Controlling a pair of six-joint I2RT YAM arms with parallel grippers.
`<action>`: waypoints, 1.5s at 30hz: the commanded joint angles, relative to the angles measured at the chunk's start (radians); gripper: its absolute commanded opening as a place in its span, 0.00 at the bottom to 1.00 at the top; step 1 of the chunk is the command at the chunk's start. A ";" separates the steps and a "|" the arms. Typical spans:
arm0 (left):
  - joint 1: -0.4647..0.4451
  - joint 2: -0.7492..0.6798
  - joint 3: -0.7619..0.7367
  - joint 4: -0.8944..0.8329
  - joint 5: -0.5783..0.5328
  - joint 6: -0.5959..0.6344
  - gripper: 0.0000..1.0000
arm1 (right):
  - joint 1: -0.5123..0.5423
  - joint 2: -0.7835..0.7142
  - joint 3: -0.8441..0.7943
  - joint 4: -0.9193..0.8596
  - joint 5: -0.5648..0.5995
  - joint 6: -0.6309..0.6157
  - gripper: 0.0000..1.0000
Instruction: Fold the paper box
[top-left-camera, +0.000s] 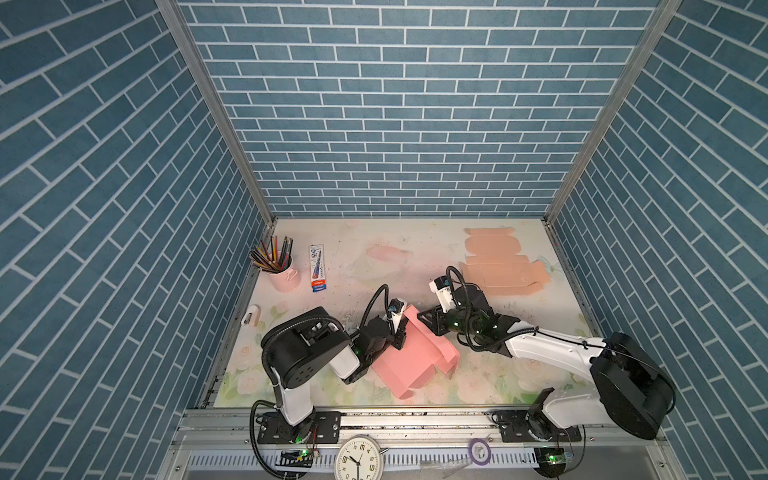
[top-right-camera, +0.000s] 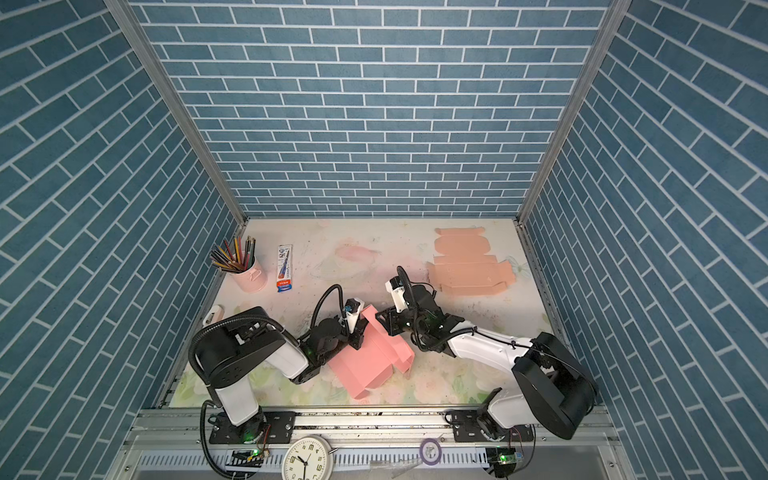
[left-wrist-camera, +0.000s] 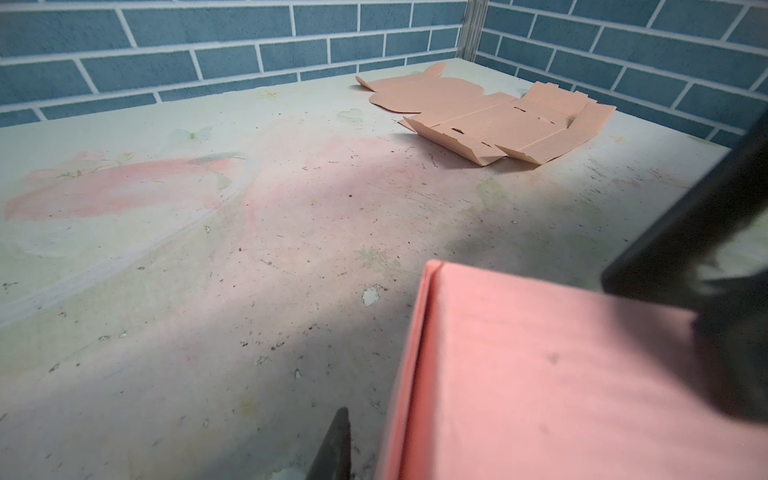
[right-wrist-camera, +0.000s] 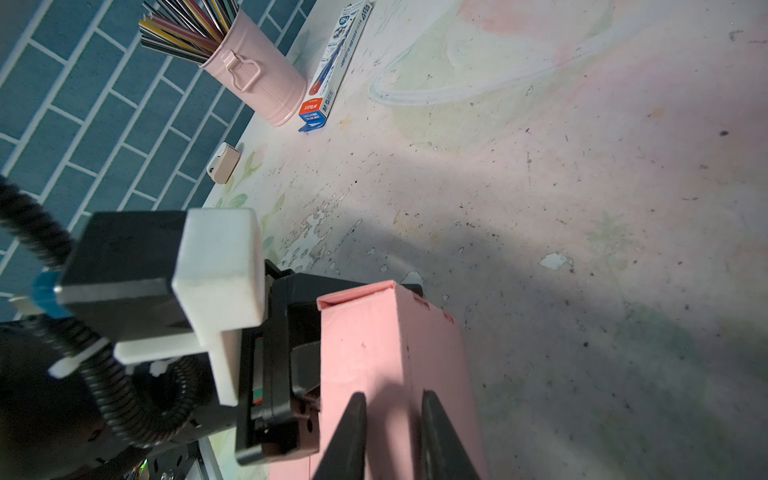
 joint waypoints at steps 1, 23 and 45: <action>0.015 0.024 0.015 0.020 -0.014 0.004 0.23 | -0.002 -0.009 -0.012 -0.051 0.001 0.025 0.25; 0.016 -0.090 -0.078 0.064 -0.003 -0.019 0.19 | -0.001 -0.018 -0.016 -0.059 0.011 0.027 0.24; 0.014 -0.151 -0.071 0.038 0.067 -0.005 0.06 | 0.003 -0.062 -0.014 -0.087 0.020 0.022 0.24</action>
